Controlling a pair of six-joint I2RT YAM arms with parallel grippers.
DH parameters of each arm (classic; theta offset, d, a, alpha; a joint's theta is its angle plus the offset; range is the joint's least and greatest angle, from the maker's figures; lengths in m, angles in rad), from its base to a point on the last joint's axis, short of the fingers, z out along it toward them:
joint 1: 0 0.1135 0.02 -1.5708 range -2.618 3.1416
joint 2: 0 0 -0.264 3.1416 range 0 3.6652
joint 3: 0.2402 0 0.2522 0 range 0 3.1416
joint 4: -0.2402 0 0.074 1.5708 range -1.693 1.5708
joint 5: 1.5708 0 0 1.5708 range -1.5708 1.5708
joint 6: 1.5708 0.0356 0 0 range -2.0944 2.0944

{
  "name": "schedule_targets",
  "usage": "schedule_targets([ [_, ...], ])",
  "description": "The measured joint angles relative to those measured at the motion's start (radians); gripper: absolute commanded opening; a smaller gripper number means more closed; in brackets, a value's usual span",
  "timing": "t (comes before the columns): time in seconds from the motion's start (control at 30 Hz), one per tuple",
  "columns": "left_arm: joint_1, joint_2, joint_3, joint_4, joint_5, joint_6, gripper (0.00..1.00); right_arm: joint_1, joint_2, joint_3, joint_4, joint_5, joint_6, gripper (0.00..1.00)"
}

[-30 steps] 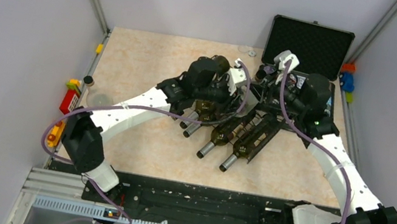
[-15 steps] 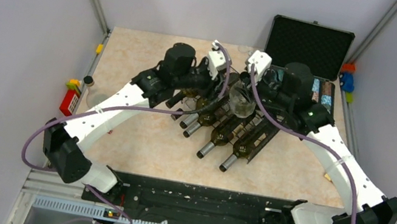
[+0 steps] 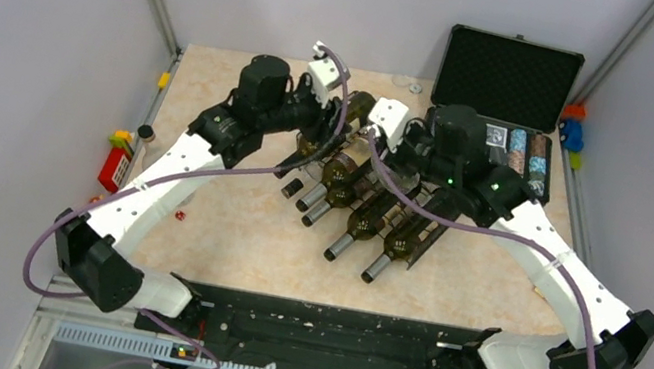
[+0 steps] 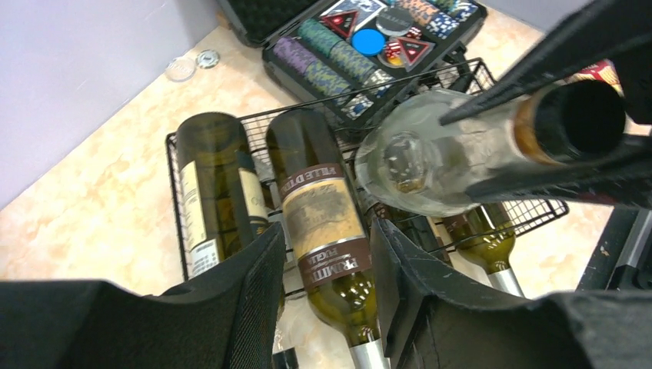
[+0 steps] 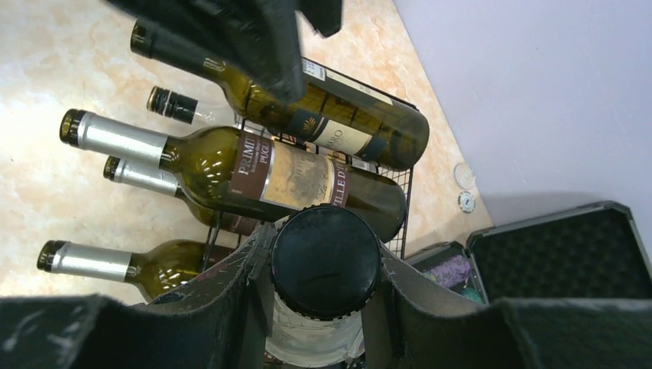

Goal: Put the wine bottle on the wine rack
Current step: Place the wine bottle in the wine rack.

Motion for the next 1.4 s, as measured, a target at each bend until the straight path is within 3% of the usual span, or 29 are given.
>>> schedule_targets([
  [0.33,0.096,-0.039,0.000,-0.029,-0.032,-0.033,0.49,0.099,0.016,0.021,-0.045,0.153,-0.103,0.00],
  [0.77,0.135,-0.079,-0.006,-0.033,-0.043,-0.039,0.49,0.234,0.027,0.016,-0.006,0.360,-0.267,0.00],
  [1.4,0.167,-0.079,-0.017,-0.037,-0.041,-0.047,0.49,0.334,0.050,-0.216,0.175,0.565,-0.514,0.00],
])
